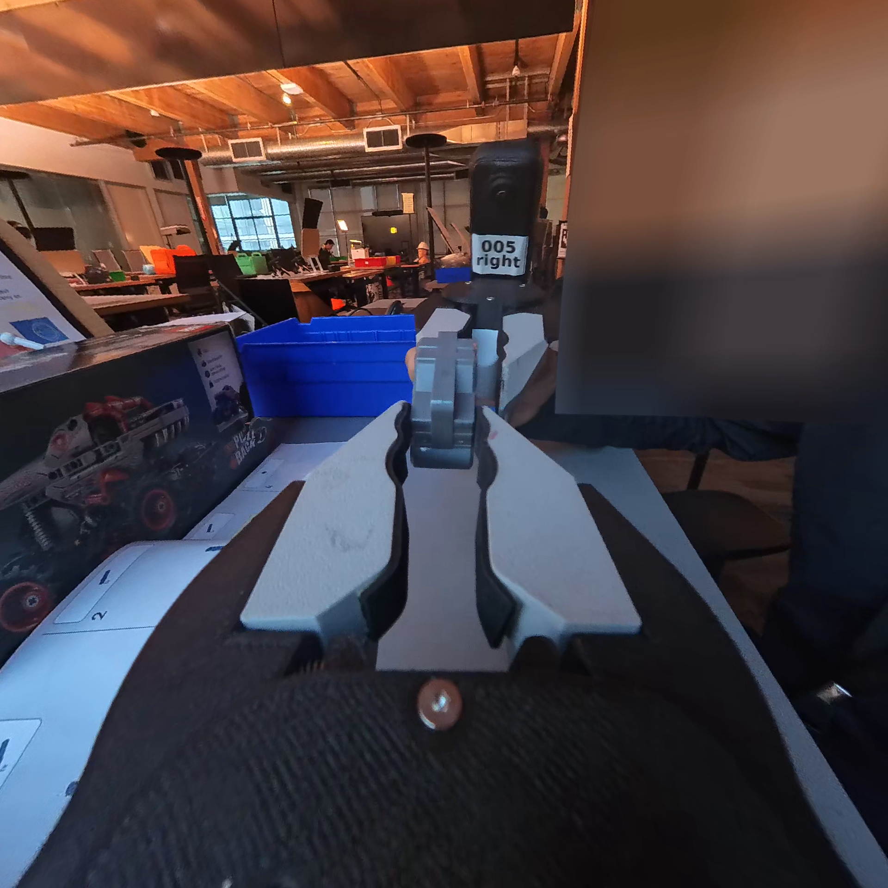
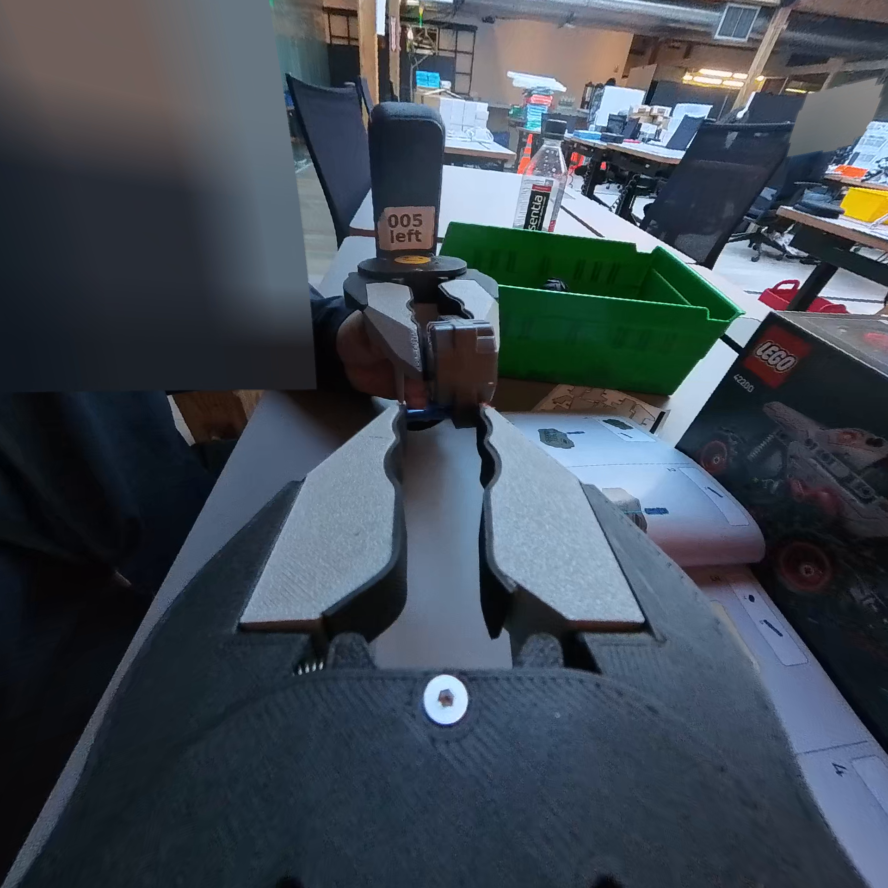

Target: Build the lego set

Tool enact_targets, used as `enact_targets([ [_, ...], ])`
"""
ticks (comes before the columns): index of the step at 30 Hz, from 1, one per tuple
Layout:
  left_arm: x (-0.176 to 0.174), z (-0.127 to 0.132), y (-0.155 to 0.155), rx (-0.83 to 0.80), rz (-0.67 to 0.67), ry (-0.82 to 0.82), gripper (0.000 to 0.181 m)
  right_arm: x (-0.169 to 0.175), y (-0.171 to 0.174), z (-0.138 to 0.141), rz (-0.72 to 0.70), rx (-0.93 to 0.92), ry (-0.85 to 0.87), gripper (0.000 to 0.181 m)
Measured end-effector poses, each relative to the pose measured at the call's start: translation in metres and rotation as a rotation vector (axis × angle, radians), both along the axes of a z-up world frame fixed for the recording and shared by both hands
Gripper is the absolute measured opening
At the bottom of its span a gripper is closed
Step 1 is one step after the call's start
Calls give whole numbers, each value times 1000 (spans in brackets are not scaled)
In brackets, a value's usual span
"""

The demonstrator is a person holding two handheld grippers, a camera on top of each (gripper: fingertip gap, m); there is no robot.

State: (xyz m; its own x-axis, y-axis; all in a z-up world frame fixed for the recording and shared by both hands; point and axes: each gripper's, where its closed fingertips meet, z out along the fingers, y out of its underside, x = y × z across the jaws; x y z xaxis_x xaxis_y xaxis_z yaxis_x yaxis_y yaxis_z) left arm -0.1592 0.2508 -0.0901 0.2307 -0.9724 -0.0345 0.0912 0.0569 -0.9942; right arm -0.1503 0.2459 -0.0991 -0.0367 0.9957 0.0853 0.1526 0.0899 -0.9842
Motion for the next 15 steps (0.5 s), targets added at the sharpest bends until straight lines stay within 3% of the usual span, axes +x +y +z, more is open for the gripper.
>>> enact_targets([
  [15,-1,-5,3,-65,-10,-10,23,0,4,-3,-5,-58,-19,24],
])
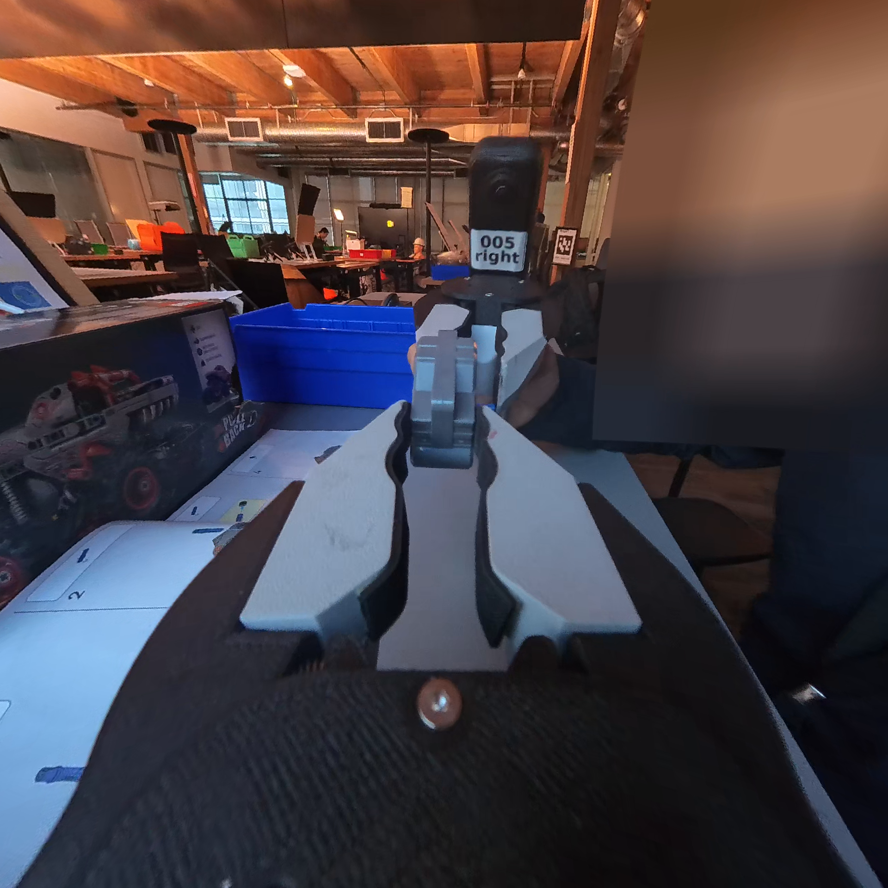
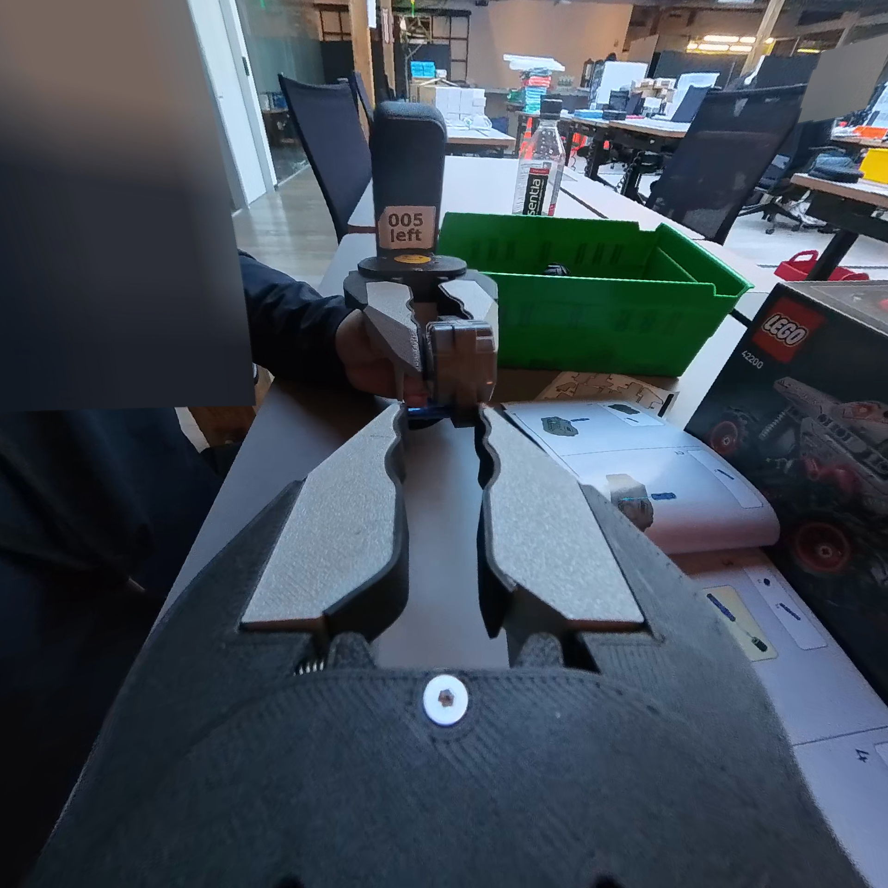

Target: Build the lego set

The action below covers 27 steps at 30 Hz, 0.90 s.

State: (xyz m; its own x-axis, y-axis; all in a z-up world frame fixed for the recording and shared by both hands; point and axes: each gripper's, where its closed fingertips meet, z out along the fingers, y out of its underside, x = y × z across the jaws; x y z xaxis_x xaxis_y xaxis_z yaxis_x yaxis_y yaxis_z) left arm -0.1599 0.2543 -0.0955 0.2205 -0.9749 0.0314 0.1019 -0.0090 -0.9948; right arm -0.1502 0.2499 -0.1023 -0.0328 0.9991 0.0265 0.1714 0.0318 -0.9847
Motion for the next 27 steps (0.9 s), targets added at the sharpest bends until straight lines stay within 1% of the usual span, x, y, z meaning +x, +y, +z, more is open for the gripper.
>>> enact_targets([
  [12,-1,-1,1,-48,-6,-17,23,-1,2,1,-38,13,-24,23],
  [15,-1,-2,1,-90,-19,-39,23,-1,1,2,-51,30,-26,23],
  [24,-1,2,-4,-88,-45,-45,23,-1,-5,3,-32,67,-34,21],
  [27,-4,9,-2,-78,-47,-94,23,-4,-3,10,-36,49,5,23],
])
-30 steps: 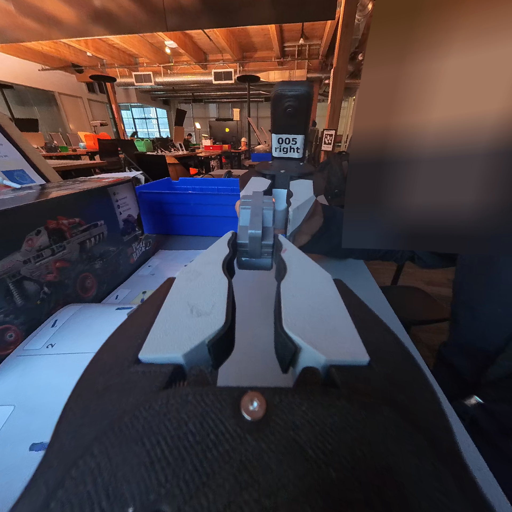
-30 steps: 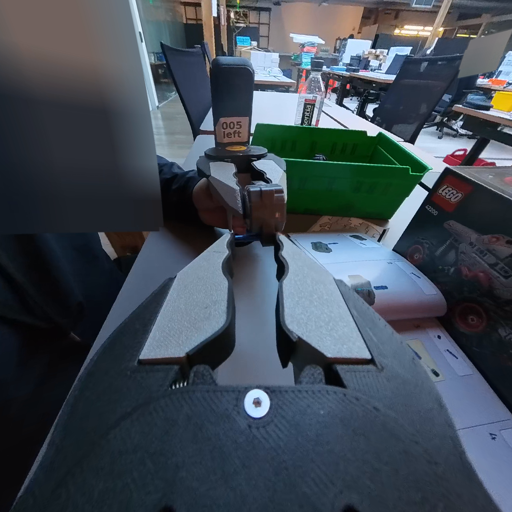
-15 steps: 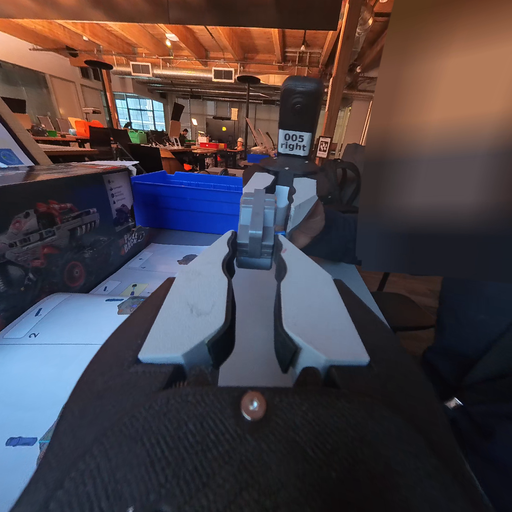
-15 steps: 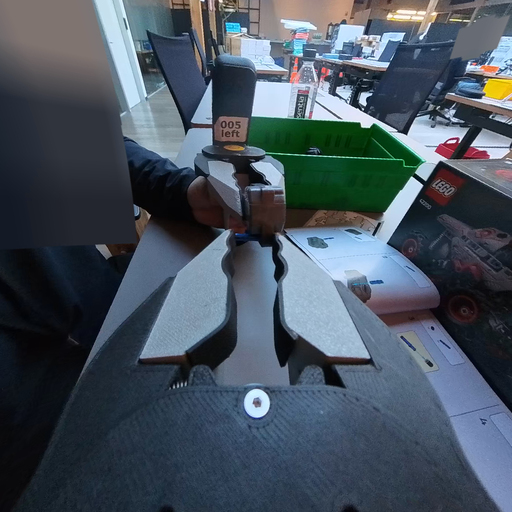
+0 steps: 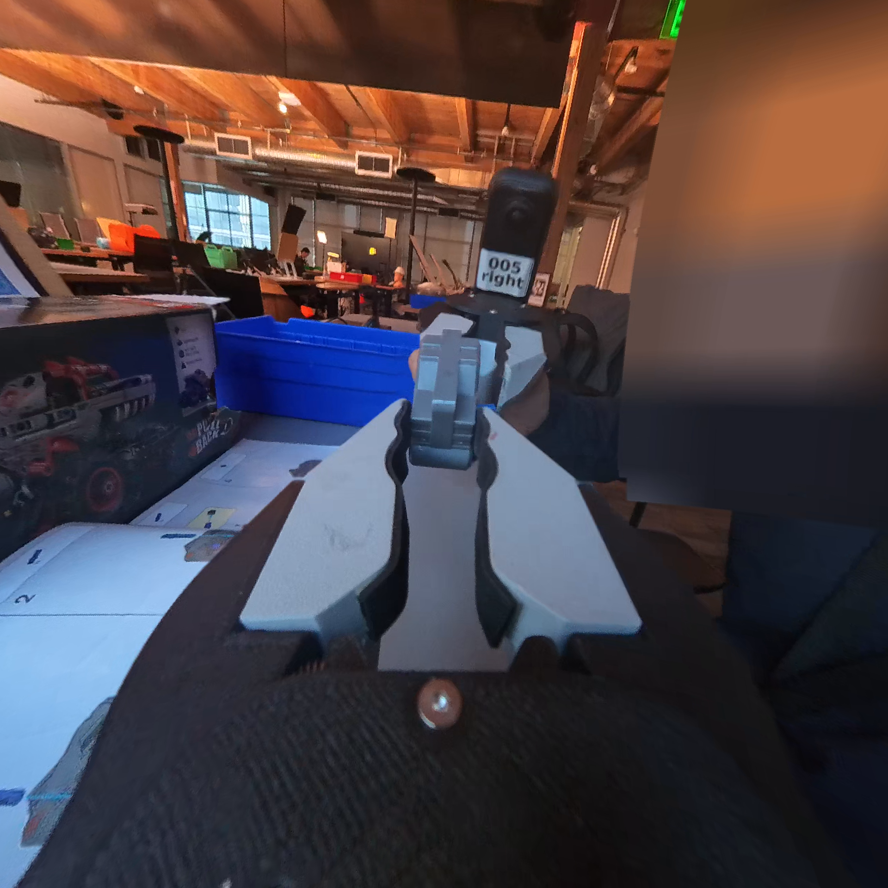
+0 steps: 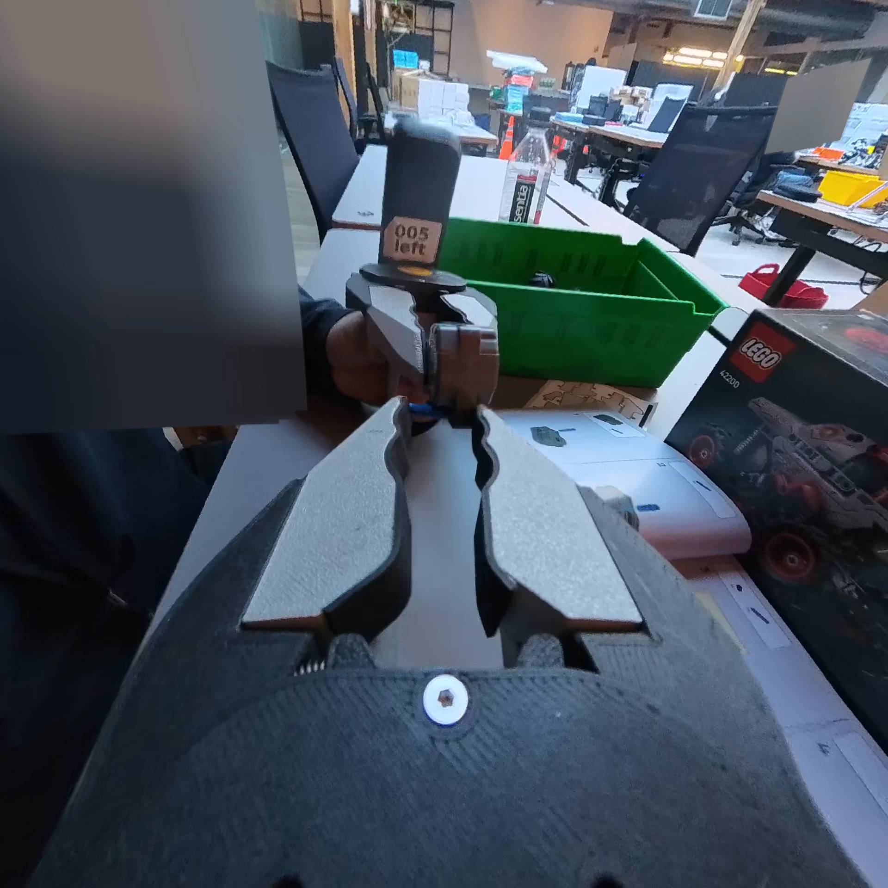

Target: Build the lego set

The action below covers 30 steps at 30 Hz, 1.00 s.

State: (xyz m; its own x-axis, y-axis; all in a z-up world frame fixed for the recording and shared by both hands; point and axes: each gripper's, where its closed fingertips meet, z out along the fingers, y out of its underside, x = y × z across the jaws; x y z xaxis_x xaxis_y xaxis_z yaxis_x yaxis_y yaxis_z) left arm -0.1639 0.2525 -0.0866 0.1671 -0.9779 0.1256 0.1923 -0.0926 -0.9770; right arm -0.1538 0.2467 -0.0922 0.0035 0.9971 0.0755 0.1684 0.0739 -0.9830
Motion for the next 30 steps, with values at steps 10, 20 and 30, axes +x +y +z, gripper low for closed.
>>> enact_targets([
  [10,-6,27,-20,265,-30,-177,23,-6,-18,29,-84,200,127,25],
  [20,2,33,-28,166,-136,-276,23,1,-31,42,-116,357,168,25],
  [30,1,34,-26,187,-103,-264,23,0,-26,46,-111,302,179,30],
])
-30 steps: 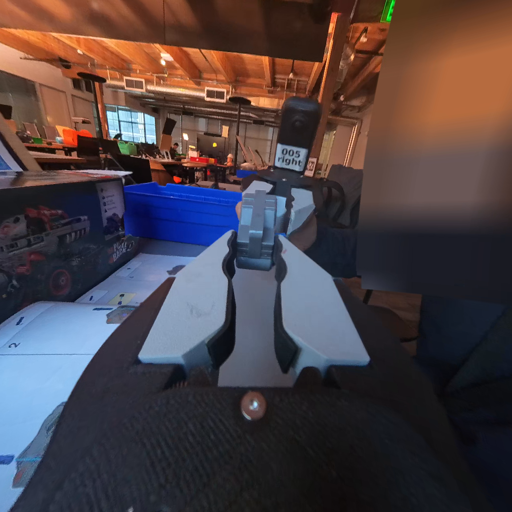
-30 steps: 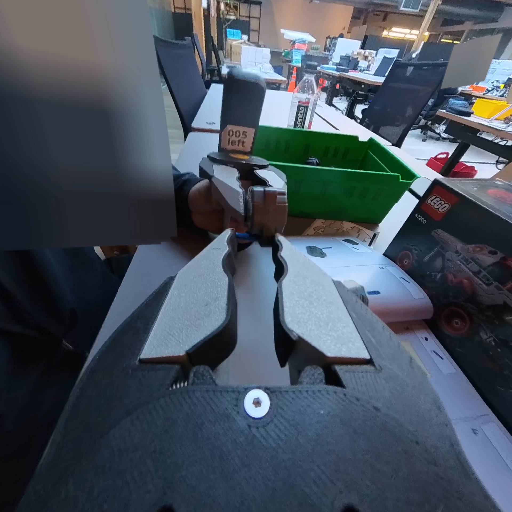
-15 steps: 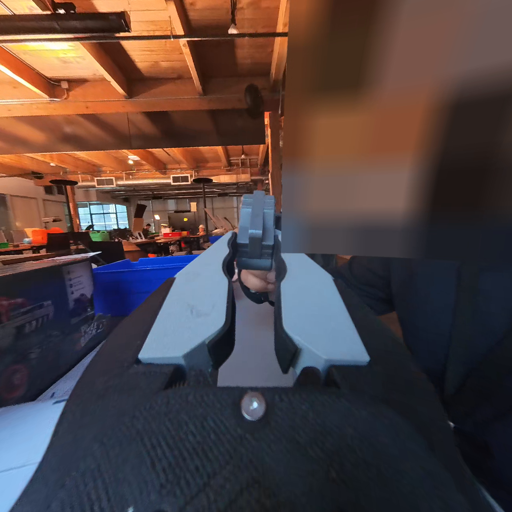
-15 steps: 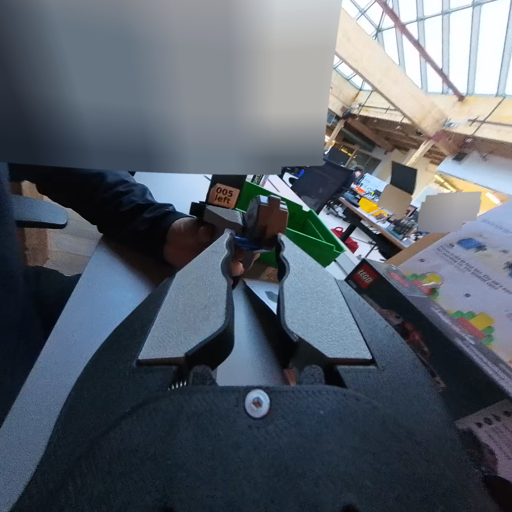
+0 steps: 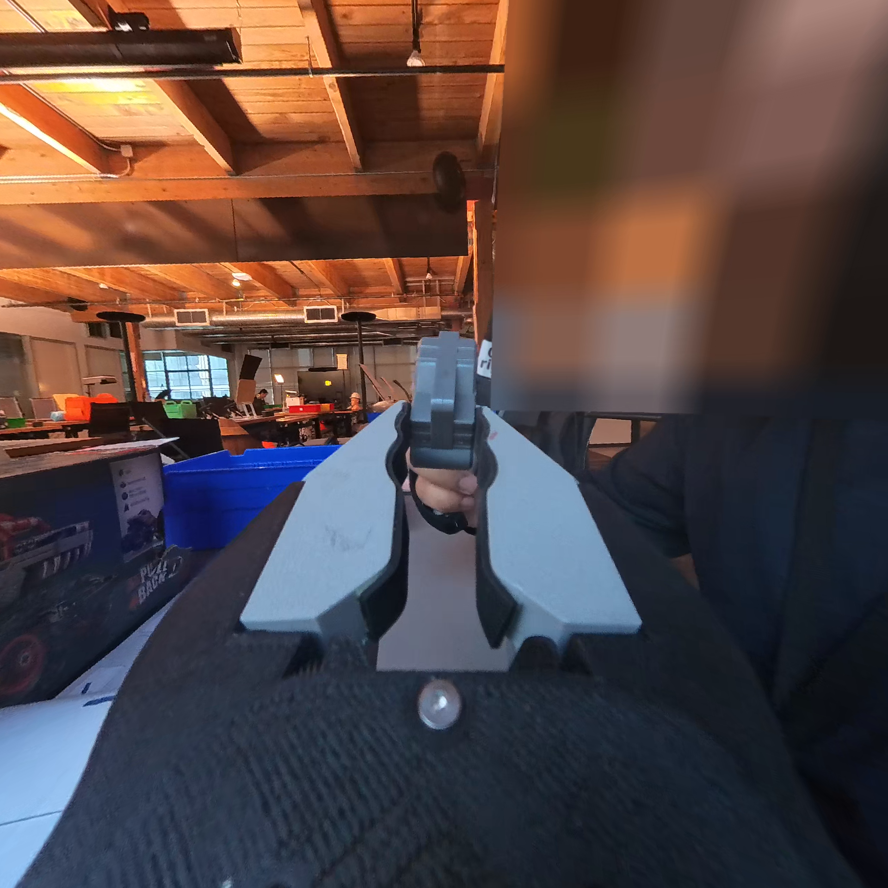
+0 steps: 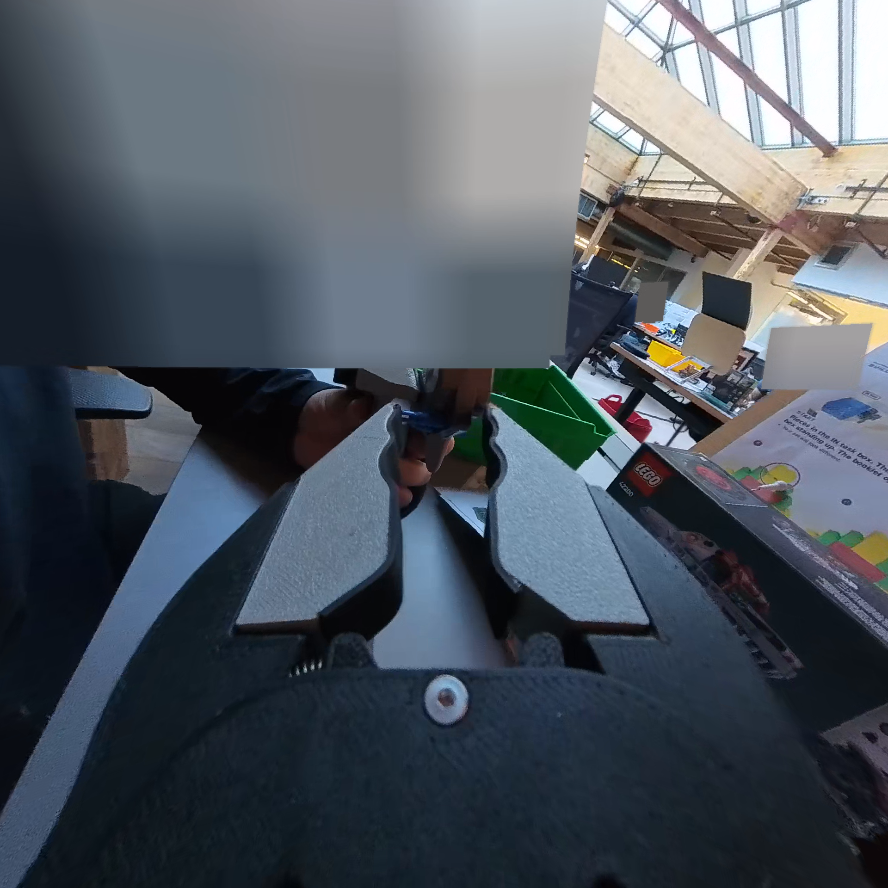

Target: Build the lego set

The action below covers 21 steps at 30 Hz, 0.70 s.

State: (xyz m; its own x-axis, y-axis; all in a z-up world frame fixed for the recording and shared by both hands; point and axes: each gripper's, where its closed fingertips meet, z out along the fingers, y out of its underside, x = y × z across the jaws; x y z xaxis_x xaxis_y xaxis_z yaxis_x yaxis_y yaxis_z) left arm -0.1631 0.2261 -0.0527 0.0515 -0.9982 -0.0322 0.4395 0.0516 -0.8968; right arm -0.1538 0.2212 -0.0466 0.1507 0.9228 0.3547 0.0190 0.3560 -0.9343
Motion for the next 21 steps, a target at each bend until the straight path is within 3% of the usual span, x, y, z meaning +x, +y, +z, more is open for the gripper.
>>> enact_targets([
  [21,1,3,-5,59,38,24,24,1,-3,4,68,-113,-11,21],
])
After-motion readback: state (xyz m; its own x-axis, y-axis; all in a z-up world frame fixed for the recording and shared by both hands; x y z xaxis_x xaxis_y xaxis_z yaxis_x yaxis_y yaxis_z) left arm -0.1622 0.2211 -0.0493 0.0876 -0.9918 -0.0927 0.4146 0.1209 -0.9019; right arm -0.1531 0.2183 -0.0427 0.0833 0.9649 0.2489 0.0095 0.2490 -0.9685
